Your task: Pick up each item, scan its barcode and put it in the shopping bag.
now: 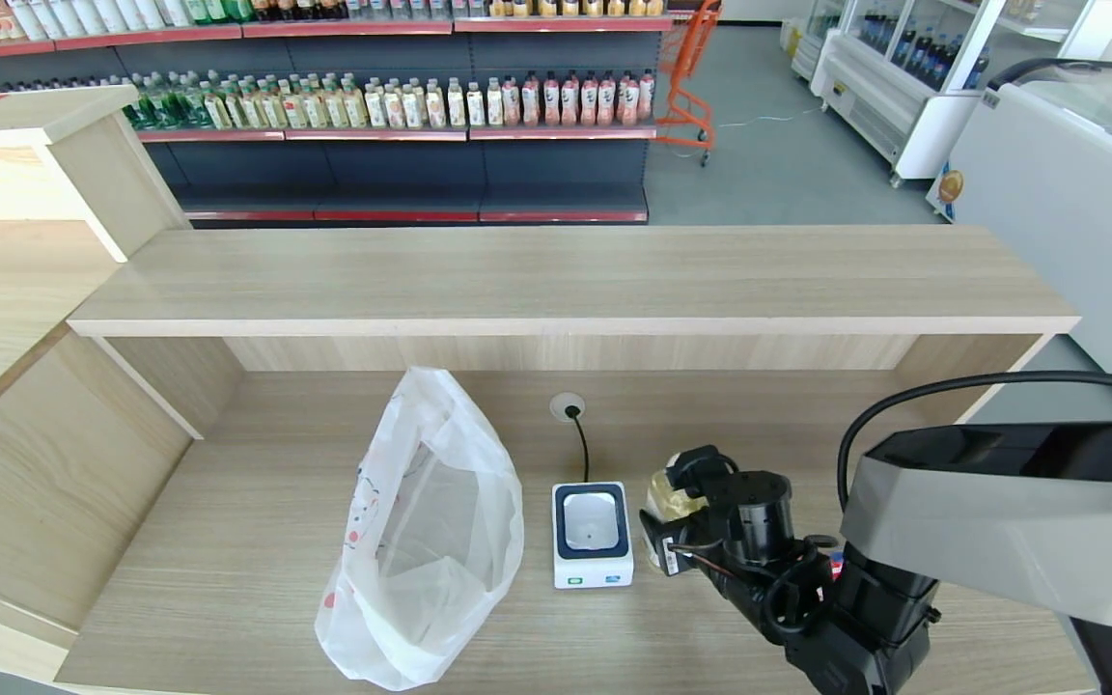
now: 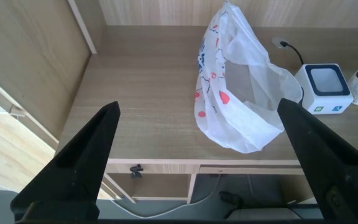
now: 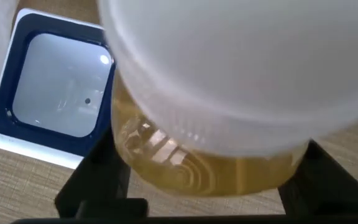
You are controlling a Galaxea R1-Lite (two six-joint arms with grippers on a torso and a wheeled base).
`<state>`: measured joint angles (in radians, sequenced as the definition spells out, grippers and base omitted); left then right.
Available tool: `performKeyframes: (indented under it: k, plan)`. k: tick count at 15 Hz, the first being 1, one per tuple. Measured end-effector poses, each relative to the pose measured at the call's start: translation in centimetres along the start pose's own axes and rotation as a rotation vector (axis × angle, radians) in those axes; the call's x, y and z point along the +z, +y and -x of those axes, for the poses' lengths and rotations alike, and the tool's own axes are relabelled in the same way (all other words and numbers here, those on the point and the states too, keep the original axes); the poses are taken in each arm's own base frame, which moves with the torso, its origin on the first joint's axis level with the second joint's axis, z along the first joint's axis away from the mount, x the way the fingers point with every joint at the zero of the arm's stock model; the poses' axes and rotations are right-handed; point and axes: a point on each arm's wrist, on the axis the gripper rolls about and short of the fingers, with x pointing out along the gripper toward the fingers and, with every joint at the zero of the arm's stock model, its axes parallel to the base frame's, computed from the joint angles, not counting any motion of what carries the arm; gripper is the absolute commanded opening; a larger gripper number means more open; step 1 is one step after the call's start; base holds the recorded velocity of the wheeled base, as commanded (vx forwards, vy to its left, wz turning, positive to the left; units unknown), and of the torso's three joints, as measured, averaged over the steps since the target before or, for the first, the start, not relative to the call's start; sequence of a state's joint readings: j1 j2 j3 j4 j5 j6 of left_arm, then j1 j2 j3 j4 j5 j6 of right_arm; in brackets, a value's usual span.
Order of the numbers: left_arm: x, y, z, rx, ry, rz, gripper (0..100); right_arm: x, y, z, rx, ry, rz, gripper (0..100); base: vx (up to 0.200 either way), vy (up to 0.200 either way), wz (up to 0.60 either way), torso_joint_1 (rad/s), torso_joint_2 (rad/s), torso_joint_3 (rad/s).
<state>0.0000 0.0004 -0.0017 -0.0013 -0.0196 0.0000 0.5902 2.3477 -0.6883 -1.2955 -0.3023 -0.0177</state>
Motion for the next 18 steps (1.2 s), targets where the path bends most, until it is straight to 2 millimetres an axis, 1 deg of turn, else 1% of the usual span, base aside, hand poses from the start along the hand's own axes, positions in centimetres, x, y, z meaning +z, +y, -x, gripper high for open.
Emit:
performKeyframes:
  k: [7,9,12,14,16,18]
  plan:
    - [0.0,0.0,0.0,0.0,0.0,0.0,100,-0.4,-0.1,-0.5,-0.016,-0.02,0.048,0,0.0,0.0,0.0,0.0,0.0,0.0]
    - [0.0,0.0,0.0,0.0,0.0,0.0,100,0.1,-0.4,-0.3,-0.024,-0.024,0.024,0,0.0,0.0,0.0,0.0,0.0,0.0]
    - [0.0,0.0,0.0,-0.001,0.0,0.0,100,1.8,-1.7,0.7,-0.004,0.001,-0.068,0,0.0,0.0,0.0,0.0,0.0,0.0]
    - [0.0,0.0,0.0,0.0,0.0,0.0,100,3.5,-3.6,1.9,0.047,0.047,-0.173,0,0.0,0.0,0.0,0.0,0.0,0.0]
    - [0.0,0.0,0.0,0.0,0.0,0.0,100,5.7,-5.4,3.6,0.165,0.041,-0.267,0,0.0,0.0,0.0,0.0,0.0,0.0]
    - [0.0,0.0,0.0,0.0,0.0,0.0,100,8.0,-6.9,6.6,0.38,0.001,-0.317,0,0.0,0.0,0.0,0.0,0.0,0.0]
